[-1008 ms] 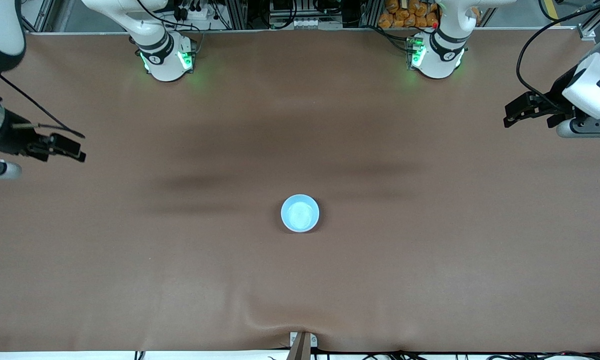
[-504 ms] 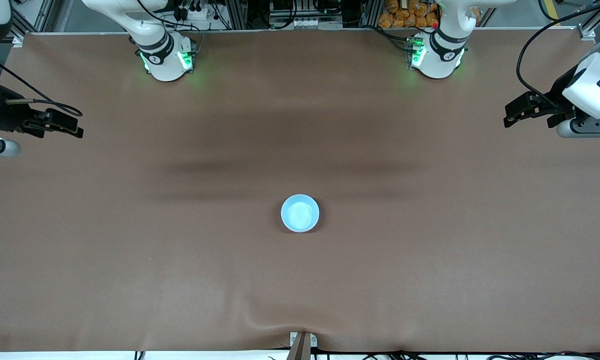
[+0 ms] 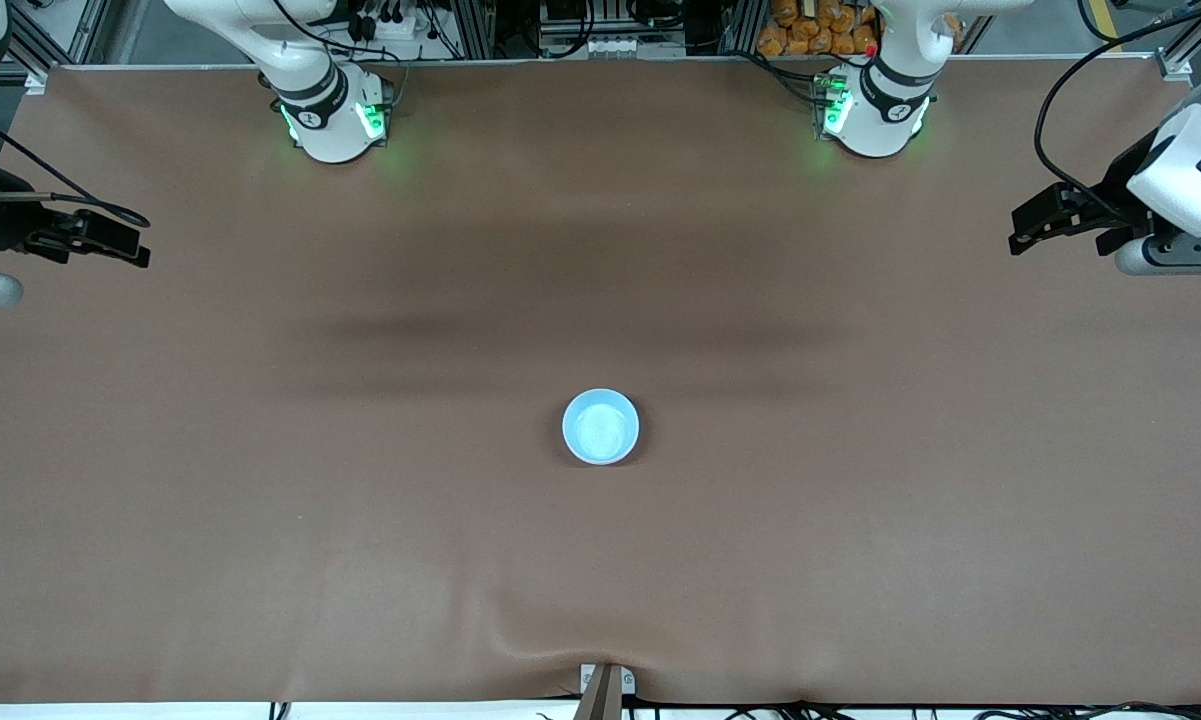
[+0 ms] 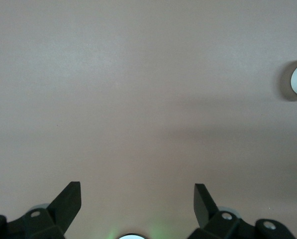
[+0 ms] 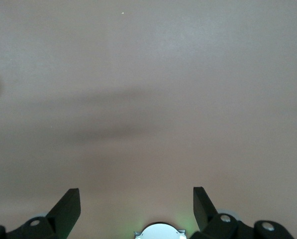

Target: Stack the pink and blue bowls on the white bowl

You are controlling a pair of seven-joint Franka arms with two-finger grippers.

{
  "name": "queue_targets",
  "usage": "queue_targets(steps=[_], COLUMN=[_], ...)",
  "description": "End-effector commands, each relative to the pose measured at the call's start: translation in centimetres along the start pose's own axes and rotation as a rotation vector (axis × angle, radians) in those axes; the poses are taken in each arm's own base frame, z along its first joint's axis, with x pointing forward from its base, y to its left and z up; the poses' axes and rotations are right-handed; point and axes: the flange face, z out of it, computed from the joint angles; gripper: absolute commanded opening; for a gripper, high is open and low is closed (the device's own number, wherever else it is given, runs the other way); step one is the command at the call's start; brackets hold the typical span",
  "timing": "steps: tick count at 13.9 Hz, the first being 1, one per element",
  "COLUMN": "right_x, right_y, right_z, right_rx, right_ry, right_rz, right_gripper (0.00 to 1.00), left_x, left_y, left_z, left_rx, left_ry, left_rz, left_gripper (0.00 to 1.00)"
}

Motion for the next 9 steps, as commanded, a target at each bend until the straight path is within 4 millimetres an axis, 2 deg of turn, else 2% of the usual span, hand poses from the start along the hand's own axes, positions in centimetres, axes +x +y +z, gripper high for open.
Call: queue_targets(steps=[1, 5, 9], right_x=[-0.4, -0.2, -0.2], right_y=[1.0, 1.4, 1.5], right_z=[-0.8, -0.9, -1.9], right_rx=[-0.018, -0.018, -0.017], right_ry=[0.012, 0.023, 0.049], right_rz=[0.029, 0.036, 0.039], right_gripper=[1.00, 1.00, 1.00], left_x=[0.4, 0.4, 0.4], left_y=[0.1, 0.1, 0.1], left_z=[-0.5, -0.5, -0.5], left_rx=[0.010, 0.010, 0.010], left_ry=[0.008, 0.008, 0.008], left_rz=[0.002, 0.003, 0.002], left_gripper=[1.00, 1.00, 1.00])
